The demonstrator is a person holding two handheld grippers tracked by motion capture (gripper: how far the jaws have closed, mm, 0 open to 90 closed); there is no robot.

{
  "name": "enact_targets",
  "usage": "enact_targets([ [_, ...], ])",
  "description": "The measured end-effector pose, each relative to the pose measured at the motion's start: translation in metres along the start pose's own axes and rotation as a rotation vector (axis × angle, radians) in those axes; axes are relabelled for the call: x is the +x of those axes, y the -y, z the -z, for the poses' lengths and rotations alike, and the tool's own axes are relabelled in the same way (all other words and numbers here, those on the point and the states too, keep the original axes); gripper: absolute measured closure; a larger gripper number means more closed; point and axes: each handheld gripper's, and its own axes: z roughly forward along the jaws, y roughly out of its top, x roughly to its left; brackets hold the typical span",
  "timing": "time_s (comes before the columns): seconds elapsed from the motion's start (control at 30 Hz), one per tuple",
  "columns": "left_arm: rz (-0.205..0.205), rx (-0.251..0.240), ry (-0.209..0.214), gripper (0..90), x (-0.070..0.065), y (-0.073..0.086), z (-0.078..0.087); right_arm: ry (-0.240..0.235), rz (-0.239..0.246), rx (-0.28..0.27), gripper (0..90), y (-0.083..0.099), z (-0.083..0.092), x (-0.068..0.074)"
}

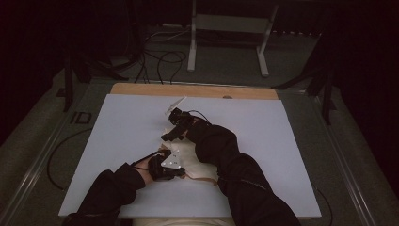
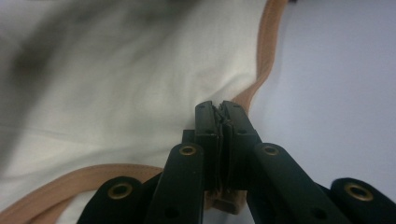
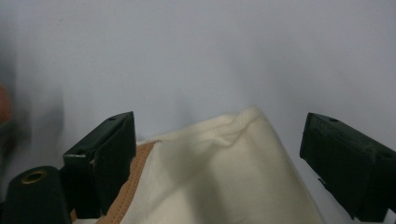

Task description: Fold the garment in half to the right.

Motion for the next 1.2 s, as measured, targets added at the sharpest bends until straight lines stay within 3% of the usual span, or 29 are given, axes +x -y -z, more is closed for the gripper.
enact_targets([
  [0.23,0.004,0.009,0.022,87.1,0.000,0.001,-0.001,0.043,-0.012,-0.025,9.8,-0.005,0.000,-0.007],
  [0.4,0.009,0.006,0.021,87.1,0.000,0.002,-0.002,0.084,-0.052,-0.030,10.0,-0.008,-0.003,-0.016],
  [0.57,0.018,0.008,0.031,87.1,0.001,0.003,-0.004,0.094,-0.040,-0.006,27.2,-0.010,-0.009,-0.019],
  [0.87,0.031,0.004,0.043,87.0,0.003,0.005,-0.005,0.080,-0.034,0.025,39.2,-0.010,-0.022,-0.015],
  [1.0,0.034,0.004,0.045,87.1,0.003,0.005,-0.005,0.090,0.001,0.044,44.5,-0.010,-0.027,-0.014],
  [1.03,0.034,0.004,0.046,87.0,0.003,0.005,-0.005,0.096,0.017,0.055,50.1,-0.009,-0.030,-0.013],
  [1.2,0.035,0.004,0.047,87.1,0.003,0.005,-0.005,0.098,0.024,0.076,58.7,-0.008,-0.032,-0.013],
])
